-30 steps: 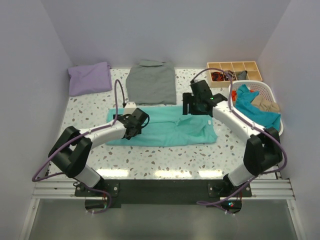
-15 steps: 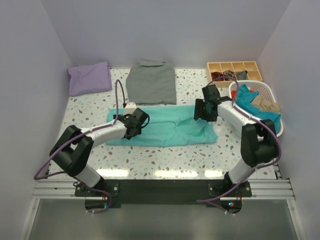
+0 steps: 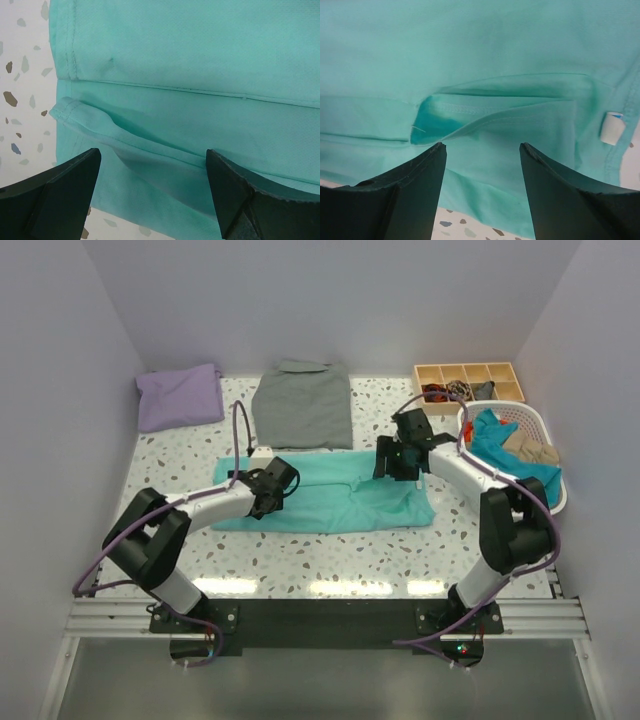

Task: Fold and stack the t-shirts
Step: Fold the tshirt

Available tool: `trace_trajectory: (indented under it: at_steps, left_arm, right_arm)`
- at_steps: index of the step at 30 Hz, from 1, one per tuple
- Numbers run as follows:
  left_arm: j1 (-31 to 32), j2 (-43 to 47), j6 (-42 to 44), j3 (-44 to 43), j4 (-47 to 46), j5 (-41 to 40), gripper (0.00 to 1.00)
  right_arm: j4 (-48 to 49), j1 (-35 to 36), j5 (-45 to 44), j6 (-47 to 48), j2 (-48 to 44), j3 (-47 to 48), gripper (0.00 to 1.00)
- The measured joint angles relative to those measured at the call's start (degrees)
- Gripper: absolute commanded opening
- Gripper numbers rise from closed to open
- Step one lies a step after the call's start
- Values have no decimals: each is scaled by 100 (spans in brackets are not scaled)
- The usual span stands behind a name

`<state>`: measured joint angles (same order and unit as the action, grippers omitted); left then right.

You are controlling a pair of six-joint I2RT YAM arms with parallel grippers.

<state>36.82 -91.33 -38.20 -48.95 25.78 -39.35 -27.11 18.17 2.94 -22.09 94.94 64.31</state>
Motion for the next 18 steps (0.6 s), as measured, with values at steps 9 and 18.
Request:
trace_trajectory:
  at_steps: [9, 18]
  left_arm:
    - [0, -9, 7, 0, -9, 4, 91]
    - [-4, -9, 11, 2, -9, -2, 91]
  right_arm:
    - [136, 431, 114, -138, 428, 273, 64]
    - [103, 466, 79, -210, 741, 520, 1]
